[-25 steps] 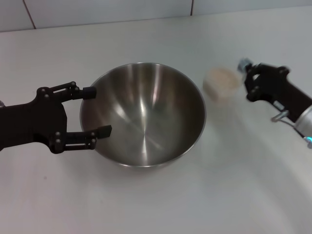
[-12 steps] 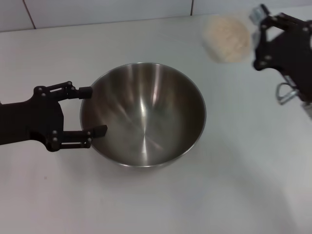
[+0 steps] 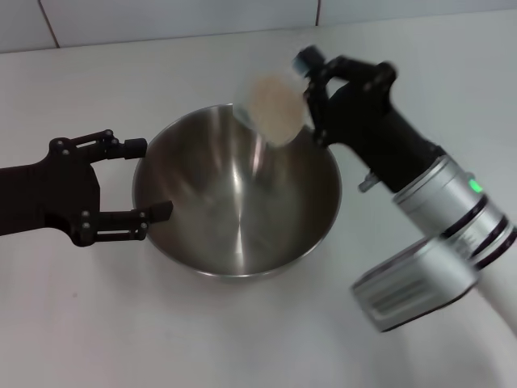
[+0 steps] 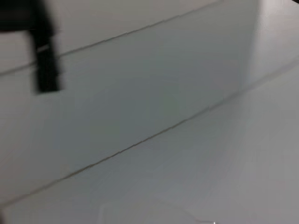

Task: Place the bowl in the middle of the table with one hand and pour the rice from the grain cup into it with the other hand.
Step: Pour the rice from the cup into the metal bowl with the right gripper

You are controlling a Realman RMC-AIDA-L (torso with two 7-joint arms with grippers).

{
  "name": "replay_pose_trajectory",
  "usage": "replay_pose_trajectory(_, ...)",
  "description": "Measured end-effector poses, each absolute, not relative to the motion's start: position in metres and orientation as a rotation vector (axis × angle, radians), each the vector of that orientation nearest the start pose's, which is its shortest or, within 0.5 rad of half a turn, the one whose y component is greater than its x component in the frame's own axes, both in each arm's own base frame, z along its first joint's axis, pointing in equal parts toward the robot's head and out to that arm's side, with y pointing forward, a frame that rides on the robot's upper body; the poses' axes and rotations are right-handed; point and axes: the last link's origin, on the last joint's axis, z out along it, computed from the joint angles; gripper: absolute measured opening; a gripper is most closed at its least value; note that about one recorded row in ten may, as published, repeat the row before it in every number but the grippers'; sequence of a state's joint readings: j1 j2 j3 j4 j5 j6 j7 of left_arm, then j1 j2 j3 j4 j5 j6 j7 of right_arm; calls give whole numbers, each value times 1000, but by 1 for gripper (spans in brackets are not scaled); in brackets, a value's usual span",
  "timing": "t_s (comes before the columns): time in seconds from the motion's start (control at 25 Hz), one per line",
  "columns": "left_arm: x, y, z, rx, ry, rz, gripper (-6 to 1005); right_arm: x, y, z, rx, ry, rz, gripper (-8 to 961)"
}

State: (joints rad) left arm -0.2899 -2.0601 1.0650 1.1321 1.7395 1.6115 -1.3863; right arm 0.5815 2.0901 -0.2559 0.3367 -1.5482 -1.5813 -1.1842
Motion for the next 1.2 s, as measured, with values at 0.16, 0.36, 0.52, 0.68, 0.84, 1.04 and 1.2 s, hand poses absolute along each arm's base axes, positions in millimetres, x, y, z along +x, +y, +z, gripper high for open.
replay_pose_trajectory(0.16, -226, 300, 34, -2801, -137, -631, 860, 215, 284, -83, -1460, -1061, 109, 35)
replay_pose_trajectory(0.36, -224, 301, 34, -2803, -128, -632, 859, 216, 278, -94, -1354, -1271, -84, 41)
replay_pose_trajectory(0.52, -224, 301, 34, -2803, -127, -632, 859, 219, 276, -103, -1260, -1438, -262, 45)
replay_pose_trajectory(0.68, -224, 302, 34, -2802, -127, -632, 859, 221, 274, -106, -1145, -1573, -393, 49)
replay_pose_trajectory(0.84, -224, 302, 34, -2801, -128, -633, 859, 221, 275, -109, -1032, -1685, -503, 53)
replay_pose_trajectory(1.04, -224, 302, 34, -2801, -129, -633, 860, 221, 275, -114, -960, -1786, -549, 59)
replay_pose_trajectory(1.2, -224, 302, 34, -2801, -132, -633, 860, 217, 274, -116, -981, -1761, -540, 63)
